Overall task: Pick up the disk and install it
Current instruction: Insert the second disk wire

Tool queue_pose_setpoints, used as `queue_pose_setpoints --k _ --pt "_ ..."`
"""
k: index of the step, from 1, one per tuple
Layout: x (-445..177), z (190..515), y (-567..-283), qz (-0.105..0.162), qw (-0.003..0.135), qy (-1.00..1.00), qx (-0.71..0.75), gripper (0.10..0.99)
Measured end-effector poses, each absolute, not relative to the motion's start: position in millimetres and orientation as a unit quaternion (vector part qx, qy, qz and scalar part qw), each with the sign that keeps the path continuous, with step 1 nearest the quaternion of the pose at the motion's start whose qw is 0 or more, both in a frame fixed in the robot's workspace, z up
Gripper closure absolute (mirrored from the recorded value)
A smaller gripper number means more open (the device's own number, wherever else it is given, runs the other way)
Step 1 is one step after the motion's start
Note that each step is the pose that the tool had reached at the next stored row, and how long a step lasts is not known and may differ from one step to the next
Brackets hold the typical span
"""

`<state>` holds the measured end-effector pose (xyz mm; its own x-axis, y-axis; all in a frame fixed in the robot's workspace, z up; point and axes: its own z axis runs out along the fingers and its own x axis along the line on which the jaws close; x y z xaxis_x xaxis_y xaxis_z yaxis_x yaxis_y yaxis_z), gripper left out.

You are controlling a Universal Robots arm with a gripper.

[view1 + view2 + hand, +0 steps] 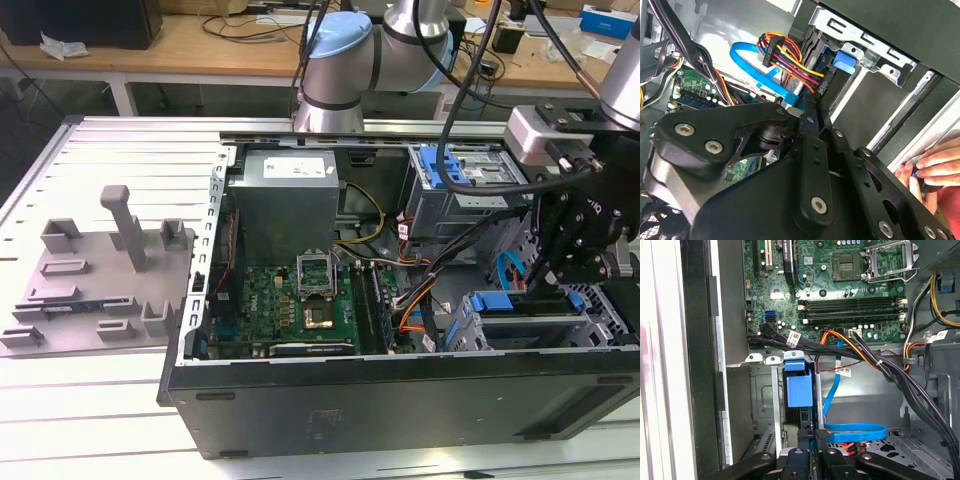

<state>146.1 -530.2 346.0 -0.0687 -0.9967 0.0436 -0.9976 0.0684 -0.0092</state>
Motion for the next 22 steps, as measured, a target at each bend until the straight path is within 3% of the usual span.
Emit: queue_pose_setpoints --k 17,18,19,22 --pt "145.5 344.1 -530.6 0.018 0.012 -0.717 0.697 0.914" --pt "145.4 356.7 -530.6 0.019 0.012 -0.717 0.697 0.792" --pt "145.4 359.1 -530.6 0.019 0.012 -0.717 0.697 0.725" --pt "145.3 363.8 -530.4 0.019 0.012 -0.717 0.697 0.725"
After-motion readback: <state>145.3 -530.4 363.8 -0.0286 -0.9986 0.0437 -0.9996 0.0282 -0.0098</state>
